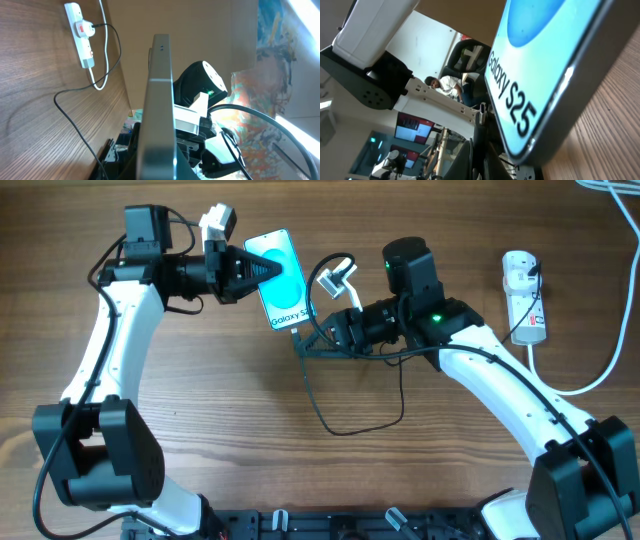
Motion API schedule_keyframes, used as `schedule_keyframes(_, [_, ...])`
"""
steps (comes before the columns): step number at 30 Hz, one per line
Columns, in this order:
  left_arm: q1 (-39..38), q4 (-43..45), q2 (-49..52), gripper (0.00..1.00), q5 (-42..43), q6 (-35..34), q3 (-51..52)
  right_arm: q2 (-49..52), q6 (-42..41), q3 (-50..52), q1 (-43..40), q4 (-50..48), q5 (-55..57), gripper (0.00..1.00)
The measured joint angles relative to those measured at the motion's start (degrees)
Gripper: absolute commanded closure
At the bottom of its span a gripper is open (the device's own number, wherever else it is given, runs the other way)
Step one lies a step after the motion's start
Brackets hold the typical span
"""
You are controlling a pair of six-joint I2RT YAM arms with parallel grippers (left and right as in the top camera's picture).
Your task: Plug charger to phone and switch on socket
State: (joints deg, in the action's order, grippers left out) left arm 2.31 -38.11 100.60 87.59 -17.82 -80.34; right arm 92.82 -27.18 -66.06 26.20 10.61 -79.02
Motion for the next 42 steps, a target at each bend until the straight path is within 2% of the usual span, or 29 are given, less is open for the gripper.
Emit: schedule_keyframes(42, [-1.42, -0.79, 0.00, 0.96, 0.04, -0.74, 0.00, 0.00, 0.00, 0.04, -1.22, 1.14, -0.46, 0.96])
